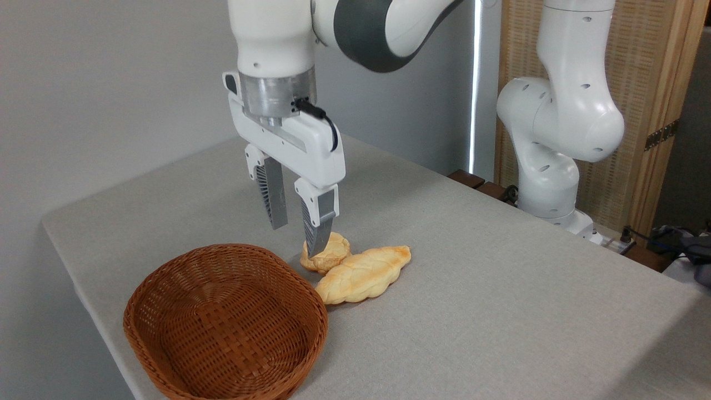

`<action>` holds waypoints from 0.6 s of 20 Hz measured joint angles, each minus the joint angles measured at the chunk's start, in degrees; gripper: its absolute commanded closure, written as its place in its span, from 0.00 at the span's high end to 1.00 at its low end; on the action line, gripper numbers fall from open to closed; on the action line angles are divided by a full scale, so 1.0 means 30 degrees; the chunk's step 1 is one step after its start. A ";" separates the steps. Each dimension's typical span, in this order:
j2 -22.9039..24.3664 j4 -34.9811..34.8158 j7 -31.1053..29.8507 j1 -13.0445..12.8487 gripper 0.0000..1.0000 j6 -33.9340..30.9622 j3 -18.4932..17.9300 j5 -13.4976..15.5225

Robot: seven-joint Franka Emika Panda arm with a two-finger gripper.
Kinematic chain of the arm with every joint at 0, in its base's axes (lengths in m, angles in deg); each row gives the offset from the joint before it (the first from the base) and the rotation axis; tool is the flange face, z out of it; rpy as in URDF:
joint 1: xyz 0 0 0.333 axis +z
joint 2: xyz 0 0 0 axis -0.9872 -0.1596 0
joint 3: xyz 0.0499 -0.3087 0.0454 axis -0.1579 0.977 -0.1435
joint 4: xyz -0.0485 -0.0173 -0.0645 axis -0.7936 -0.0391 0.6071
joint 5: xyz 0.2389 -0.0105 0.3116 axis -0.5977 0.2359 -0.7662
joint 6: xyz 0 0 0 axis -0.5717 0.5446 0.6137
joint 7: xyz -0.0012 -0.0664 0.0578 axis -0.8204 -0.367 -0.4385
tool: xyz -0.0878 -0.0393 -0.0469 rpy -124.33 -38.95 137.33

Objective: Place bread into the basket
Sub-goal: 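Lower the open gripper onto the small bread roll and close it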

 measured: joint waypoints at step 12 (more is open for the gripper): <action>0.0422 -0.2350 0.0491 -0.1414 1.00 0.0002 0.0016 -0.0001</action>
